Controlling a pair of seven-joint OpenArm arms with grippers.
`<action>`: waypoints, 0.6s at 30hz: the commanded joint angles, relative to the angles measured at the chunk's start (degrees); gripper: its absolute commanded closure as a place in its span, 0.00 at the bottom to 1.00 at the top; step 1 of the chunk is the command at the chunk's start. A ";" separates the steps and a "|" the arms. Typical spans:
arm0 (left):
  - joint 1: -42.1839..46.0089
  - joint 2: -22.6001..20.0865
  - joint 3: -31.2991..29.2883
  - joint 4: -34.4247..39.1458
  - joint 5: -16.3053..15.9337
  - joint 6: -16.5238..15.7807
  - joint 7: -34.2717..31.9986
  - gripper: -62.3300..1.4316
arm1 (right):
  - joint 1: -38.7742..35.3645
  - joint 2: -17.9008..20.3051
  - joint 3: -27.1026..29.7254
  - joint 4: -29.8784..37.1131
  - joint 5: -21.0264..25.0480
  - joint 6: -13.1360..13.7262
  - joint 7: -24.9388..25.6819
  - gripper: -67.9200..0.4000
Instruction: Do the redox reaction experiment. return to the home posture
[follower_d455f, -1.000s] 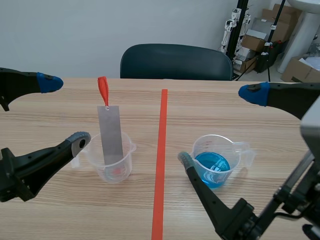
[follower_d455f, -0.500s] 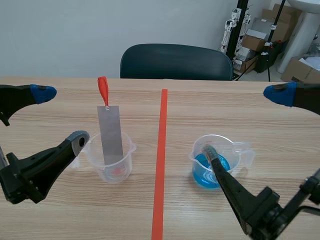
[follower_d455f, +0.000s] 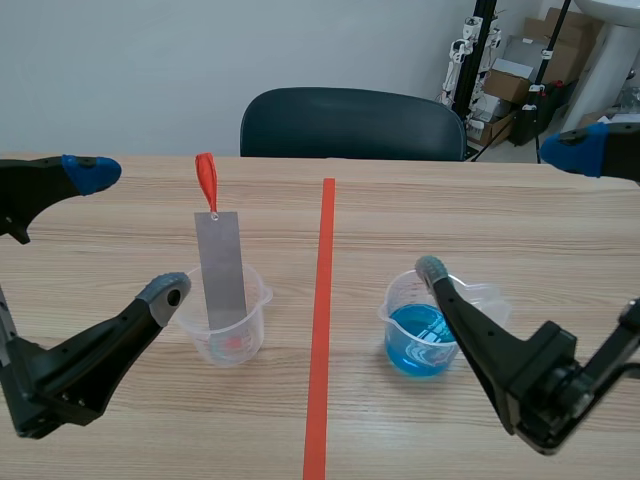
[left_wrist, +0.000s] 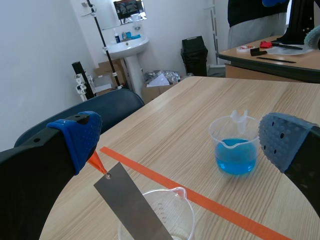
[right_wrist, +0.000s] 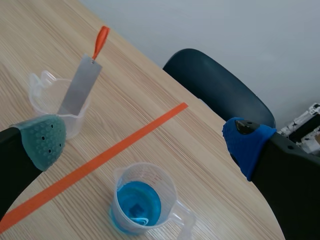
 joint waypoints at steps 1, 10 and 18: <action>0.13 0.15 0.15 0.85 -0.57 0.00 -0.59 0.00 | 0.37 1.64 1.40 0.52 0.28 -0.50 1.14 0.00; 0.13 0.13 0.15 0.85 -0.61 0.00 -0.59 0.00 | 0.35 4.94 7.45 0.48 4.28 -1.70 -1.75 0.00; 0.13 0.13 0.15 0.85 -0.59 0.42 -0.57 0.00 | 0.35 8.33 8.00 0.09 4.24 -2.34 -4.74 0.00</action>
